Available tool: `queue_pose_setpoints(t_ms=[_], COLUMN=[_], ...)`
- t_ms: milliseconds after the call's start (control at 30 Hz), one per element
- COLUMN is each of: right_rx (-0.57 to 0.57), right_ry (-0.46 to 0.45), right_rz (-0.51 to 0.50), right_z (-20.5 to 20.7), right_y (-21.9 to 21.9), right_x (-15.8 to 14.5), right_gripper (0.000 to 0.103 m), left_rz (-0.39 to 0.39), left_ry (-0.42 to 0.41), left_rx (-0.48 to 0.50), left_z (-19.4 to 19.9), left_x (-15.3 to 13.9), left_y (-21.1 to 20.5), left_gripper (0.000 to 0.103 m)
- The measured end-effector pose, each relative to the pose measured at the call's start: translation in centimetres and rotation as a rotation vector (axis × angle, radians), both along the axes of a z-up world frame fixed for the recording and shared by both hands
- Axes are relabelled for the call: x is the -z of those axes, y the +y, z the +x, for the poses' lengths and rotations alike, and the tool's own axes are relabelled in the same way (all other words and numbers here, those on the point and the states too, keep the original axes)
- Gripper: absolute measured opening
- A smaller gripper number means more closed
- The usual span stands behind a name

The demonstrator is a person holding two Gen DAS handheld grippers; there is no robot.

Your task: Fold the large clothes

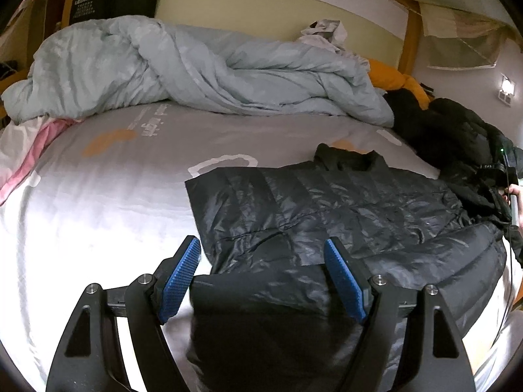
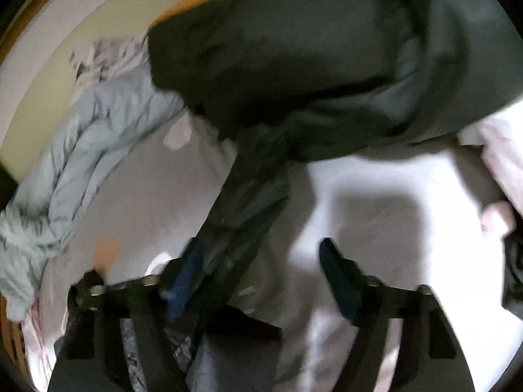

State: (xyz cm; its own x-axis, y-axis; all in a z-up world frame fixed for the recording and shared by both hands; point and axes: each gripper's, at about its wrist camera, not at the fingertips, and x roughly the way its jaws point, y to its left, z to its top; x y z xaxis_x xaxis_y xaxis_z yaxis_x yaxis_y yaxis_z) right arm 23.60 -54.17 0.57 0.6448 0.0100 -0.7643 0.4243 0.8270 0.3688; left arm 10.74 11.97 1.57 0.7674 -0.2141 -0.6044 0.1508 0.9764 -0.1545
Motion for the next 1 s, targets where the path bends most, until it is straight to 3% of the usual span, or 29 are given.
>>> queue_pose_setpoints(t_ms=[67, 133, 300, 500, 700, 833, 1000], right_rx=[-0.019, -0.040, -0.100, -0.177, -0.279, -0.365, -0.551], right_ry=[0.012, -0.006, -0.190, -0.372, -0.498, -0.462, -0.291], right_rz=[-0.023, -0.092, -0.288, -0.419, -0.543, -0.697, -0.628], right_z=[0.6, 0.7, -1.1, -2.9, -4.2, -4.2, -2.8], right_y=[0.8, 2.3, 7.9, 17.0, 29.0, 38.1, 45.6], right_x=[-0.1, -1.2, -7.6, -15.5, -20.0, -18.3, -10.1], right_gripper=[0.019, 0.005, 0.004, 0.004, 0.004, 0.004, 0.004], left_rz=[0.002, -0.006, -0.029, -0.056, -0.063, -0.075, -0.054], left_ry=[0.002, -0.001, -0.029, -0.054, -0.092, -0.088, -0.078], left_rx=[0.001, 0.001, -0.003, -0.015, -0.034, -0.053, -0.073], left_z=[0.0, 0.0, -0.5, -1.2, -2.1, -1.9, -1.4], left_x=[0.0, -0.2, -1.2, -2.3, -3.6, -3.6, -3.3], left_y=[0.2, 0.4, 0.9, 1.7, 2.5, 3.4, 4.1], left_gripper=[0.075, 0.071, 0.071, 0.071, 0.071, 0.071, 0.071])
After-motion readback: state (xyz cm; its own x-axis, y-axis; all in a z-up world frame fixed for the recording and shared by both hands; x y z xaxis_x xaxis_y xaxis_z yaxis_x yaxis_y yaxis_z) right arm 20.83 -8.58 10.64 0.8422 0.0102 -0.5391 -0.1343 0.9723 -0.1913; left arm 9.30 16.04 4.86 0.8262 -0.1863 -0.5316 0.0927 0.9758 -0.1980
